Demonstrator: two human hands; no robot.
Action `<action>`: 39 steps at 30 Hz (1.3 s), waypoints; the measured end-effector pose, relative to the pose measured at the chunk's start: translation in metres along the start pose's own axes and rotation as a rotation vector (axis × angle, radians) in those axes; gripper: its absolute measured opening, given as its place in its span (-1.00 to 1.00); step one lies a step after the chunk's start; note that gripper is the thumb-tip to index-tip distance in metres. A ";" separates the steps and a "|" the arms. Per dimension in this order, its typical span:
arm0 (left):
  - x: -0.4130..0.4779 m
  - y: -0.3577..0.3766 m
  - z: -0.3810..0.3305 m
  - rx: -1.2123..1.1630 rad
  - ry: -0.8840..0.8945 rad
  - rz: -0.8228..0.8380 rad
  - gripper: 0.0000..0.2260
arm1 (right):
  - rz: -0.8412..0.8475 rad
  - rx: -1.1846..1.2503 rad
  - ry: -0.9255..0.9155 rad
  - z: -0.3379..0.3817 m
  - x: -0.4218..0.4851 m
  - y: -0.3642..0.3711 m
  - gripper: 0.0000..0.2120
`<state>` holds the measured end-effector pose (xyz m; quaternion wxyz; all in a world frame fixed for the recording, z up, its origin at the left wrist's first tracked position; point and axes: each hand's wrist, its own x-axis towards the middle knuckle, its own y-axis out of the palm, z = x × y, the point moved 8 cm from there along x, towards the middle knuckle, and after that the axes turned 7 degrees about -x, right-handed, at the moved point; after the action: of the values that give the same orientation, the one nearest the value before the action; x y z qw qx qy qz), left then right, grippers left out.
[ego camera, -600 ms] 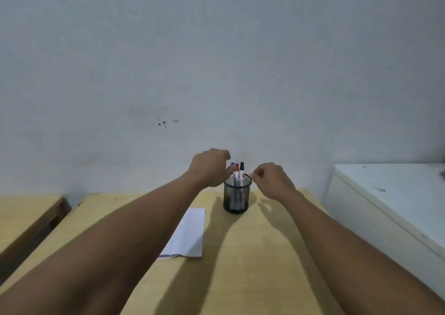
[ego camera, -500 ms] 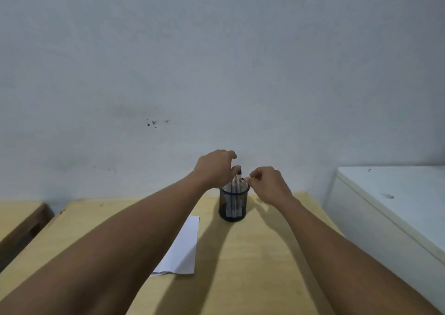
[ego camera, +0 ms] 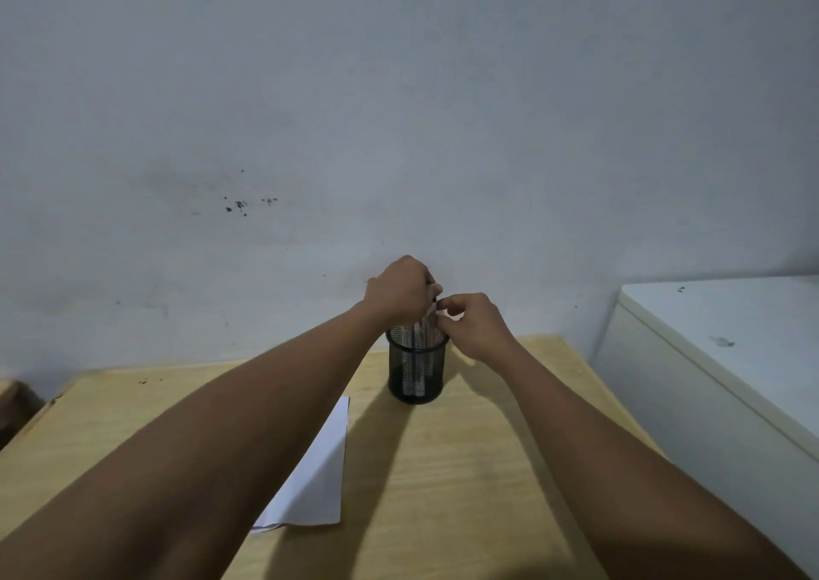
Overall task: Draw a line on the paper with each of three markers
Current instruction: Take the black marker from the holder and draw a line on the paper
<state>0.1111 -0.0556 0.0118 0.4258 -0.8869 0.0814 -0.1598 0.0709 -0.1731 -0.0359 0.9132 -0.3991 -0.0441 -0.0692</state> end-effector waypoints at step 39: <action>-0.197 -0.144 0.238 0.001 -0.306 -0.362 -0.91 | 0.068 0.306 -0.198 0.153 -0.074 0.134 -0.86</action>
<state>0.0119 0.2624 -0.0575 0.3980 -0.9007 -0.1443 -0.0974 0.0152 0.0363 -0.0391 0.9564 -0.2614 -0.1302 0.0090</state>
